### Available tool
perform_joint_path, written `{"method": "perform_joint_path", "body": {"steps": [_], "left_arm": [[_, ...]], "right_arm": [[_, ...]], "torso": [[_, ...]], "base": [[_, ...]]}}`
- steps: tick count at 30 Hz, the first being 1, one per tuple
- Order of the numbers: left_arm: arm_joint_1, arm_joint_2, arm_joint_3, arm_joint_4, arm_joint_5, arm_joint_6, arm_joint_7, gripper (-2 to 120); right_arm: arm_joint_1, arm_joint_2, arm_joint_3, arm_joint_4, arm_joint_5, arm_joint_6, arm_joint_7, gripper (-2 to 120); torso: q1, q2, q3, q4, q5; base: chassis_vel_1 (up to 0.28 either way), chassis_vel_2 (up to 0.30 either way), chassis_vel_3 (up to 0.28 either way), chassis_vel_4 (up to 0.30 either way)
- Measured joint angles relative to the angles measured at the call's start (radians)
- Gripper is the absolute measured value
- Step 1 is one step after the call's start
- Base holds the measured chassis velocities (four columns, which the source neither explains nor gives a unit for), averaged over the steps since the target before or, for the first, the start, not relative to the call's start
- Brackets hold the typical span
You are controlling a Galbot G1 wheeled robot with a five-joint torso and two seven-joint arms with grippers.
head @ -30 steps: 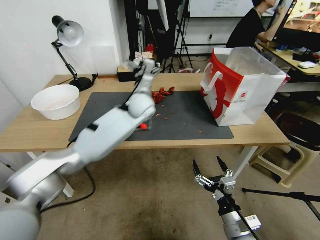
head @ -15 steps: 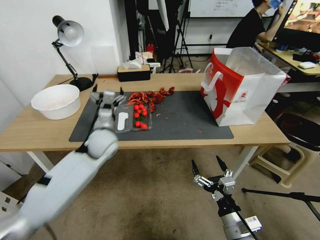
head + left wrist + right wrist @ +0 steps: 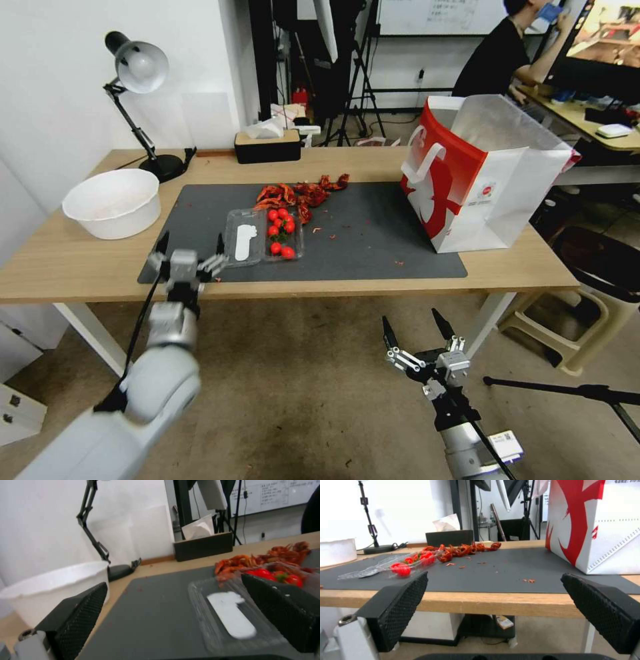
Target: Pick up the trash from the table and place it into the takeout bag.
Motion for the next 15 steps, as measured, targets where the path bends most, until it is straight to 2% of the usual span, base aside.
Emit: {"method": "perform_joint_path", "body": {"steps": [2,7,9,15], "left_arm": [[0.085,-0.031,-0.032,-0.011,0.009,-0.044,0.028,100],[0.171,-0.061,-0.059,-0.013,0.024,-0.099,0.068,100],[0.218,-0.084,-0.071,-0.007,0.039,-0.148,0.087,100],[0.254,-0.111,-0.067,0.004,0.068,-0.174,0.095,100]], "right_arm": [[0.003,0.001,0.002,0.002,0.0,0.001,0.0,100],[0.015,0.001,0.004,0.0,0.001,0.012,0.005,100],[0.035,0.001,0.008,-0.008,0.002,0.015,0.024,100],[0.072,-0.004,0.011,-0.022,0.008,0.001,0.051,100]], "torso": [[0.0,0.0,0.0,-0.0002,-0.0001],[0.0,0.0,0.0,0.0001,0.0],[0.0,0.0,0.0,-0.0001,0.0],[0.0,0.0,0.0,-0.0001,0.0]], "base": [[0.0,0.0,0.0,0.0],[0.0,0.0,0.0,0.0],[0.0,0.0,0.0,0.0],[0.0,0.0,0.0,0.0]]}}
